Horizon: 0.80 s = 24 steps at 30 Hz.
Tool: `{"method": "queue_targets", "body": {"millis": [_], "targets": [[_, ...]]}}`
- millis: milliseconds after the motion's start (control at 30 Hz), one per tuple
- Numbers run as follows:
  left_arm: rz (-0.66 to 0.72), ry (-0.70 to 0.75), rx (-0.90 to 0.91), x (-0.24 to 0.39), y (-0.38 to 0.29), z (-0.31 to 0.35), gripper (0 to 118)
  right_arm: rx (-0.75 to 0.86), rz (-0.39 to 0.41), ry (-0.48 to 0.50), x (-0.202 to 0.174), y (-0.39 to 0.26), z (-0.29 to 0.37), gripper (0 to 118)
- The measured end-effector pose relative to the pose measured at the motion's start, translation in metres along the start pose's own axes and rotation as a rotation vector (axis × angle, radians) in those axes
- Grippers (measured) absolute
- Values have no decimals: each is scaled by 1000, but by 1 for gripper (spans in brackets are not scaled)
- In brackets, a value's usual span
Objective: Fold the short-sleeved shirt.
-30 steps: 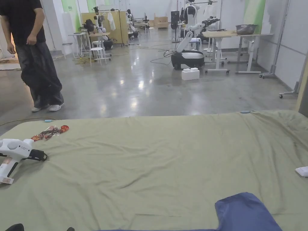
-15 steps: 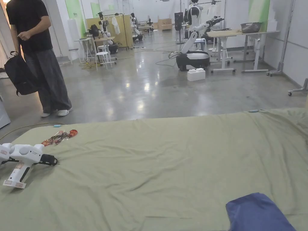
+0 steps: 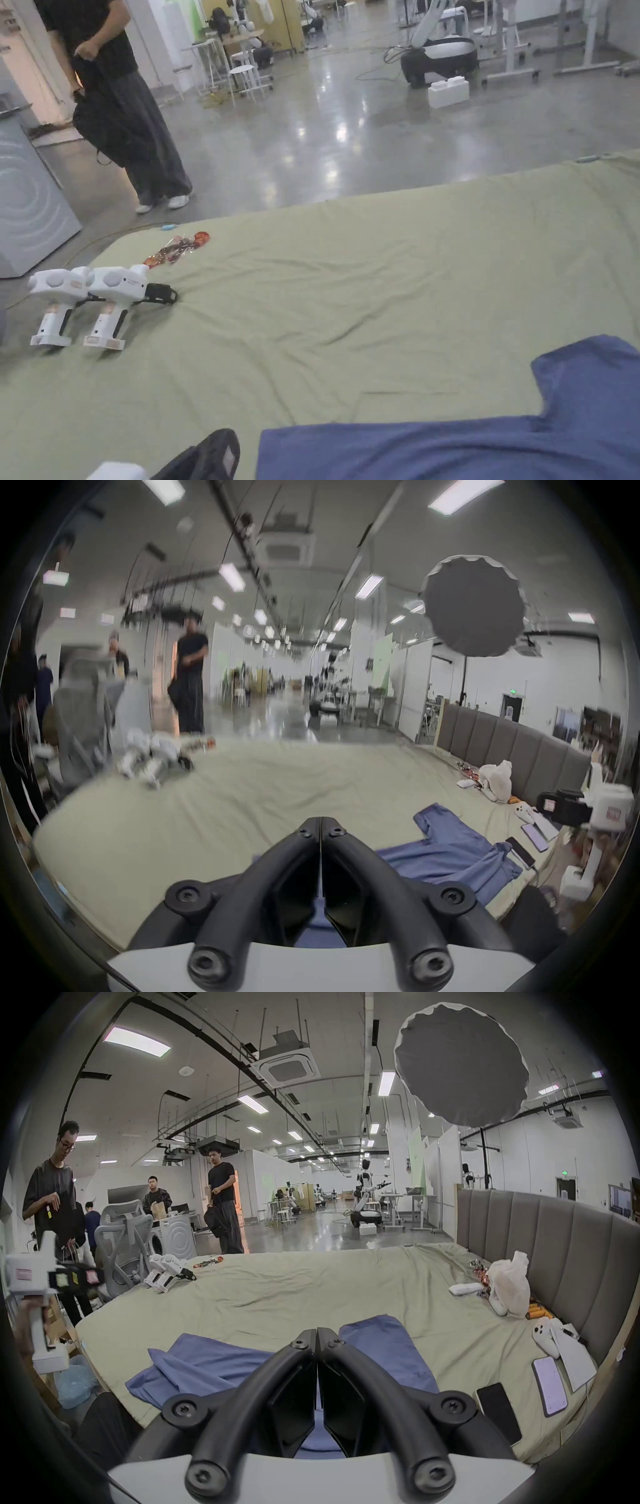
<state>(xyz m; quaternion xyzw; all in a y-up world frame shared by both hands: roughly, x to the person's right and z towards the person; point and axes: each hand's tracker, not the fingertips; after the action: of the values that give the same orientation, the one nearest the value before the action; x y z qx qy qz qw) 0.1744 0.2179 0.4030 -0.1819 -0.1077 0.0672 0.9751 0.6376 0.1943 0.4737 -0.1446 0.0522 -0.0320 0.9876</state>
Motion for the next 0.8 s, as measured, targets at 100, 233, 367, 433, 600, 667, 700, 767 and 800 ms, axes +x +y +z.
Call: {"method": "queue_targets", "body": {"millis": [100,233,367,433,600,667,700,767,800], "targets": [[102,-56,-80,-34,-11,-53,48,-34,-10,-6,7,-7,1,0],[81,4,-254,-57,-19,-135,56,-101,-70,-7,26,-21,2,0],[85,67,-442,-80,-34,-213,56,-143,-75,-61,41,-30,3,0],[14,123,-502,-83,-45,-237,56,-156,-93,-80,48,-33,5,0],[10,174,-654,-88,-67,-275,52,-198,-144,-128,61,-43,3,0],[-11,194,-650,-86,-72,-281,44,-212,-149,-135,64,-46,2,0],[-11,192,-652,-84,-75,-280,42,-220,-151,-136,65,-47,1,0],[-33,200,-651,-81,-75,-282,37,-233,-155,-136,66,-49,-2,0],[-38,197,-654,-81,-75,-282,32,-241,-157,-135,67,-50,-4,0]]}}
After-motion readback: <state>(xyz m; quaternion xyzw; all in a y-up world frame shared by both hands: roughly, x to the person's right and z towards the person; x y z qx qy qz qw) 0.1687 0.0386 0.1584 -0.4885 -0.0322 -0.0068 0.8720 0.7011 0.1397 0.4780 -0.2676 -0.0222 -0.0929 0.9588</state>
